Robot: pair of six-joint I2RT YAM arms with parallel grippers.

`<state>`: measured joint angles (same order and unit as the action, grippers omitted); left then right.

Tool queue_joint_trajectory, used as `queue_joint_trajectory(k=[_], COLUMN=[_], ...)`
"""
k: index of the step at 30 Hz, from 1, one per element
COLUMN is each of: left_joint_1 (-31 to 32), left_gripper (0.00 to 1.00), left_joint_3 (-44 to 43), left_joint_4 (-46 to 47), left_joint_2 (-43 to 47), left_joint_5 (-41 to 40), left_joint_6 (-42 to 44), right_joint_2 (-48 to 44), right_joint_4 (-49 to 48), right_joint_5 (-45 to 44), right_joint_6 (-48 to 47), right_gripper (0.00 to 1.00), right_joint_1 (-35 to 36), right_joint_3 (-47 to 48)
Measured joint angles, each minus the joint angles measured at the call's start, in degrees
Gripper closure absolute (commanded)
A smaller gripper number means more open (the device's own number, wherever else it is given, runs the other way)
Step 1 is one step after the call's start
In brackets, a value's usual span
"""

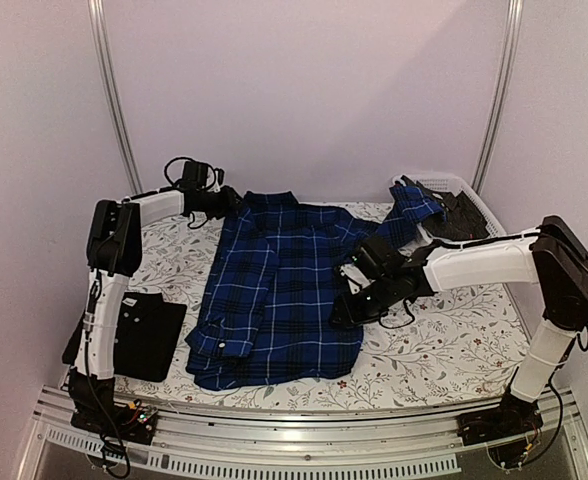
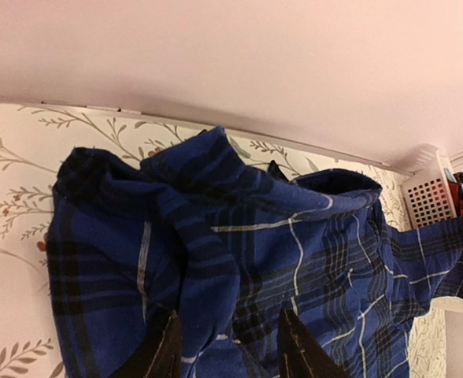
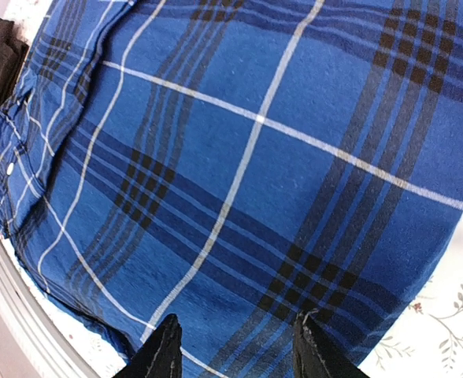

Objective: Fold and stack the long sleeve shirts
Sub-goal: Adjust the 1/3-folded shirt at the center of the board.

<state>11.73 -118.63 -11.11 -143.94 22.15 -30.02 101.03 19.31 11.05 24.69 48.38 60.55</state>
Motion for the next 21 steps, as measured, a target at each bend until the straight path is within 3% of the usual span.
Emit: queue_joint_trajectory(k=[5,11,21], left_joint_1=[0.00,0.00,-0.17], left_gripper=[0.61,0.64,0.90], left_joint_3=[-5.99,-7.10,-7.98], left_joint_4=[0.46,-0.02,0.55], left_joint_2=[-4.63,-7.10,-8.57], left_joint_5=[1.05,1.29,1.73], left_joint_6=[-0.44,-1.53,-2.78], right_joint_2=[0.11,4.46,21.94], right_joint_4=[-0.04,-1.33,-9.90], right_joint_5=[-0.09,-0.44,3.04], right_joint_6=[0.02,-0.04,-0.26], right_gripper=[0.53,0.53,0.52], right_joint_1=[0.00,0.00,-3.08], right_joint_3=[2.78,10.82,30.95])
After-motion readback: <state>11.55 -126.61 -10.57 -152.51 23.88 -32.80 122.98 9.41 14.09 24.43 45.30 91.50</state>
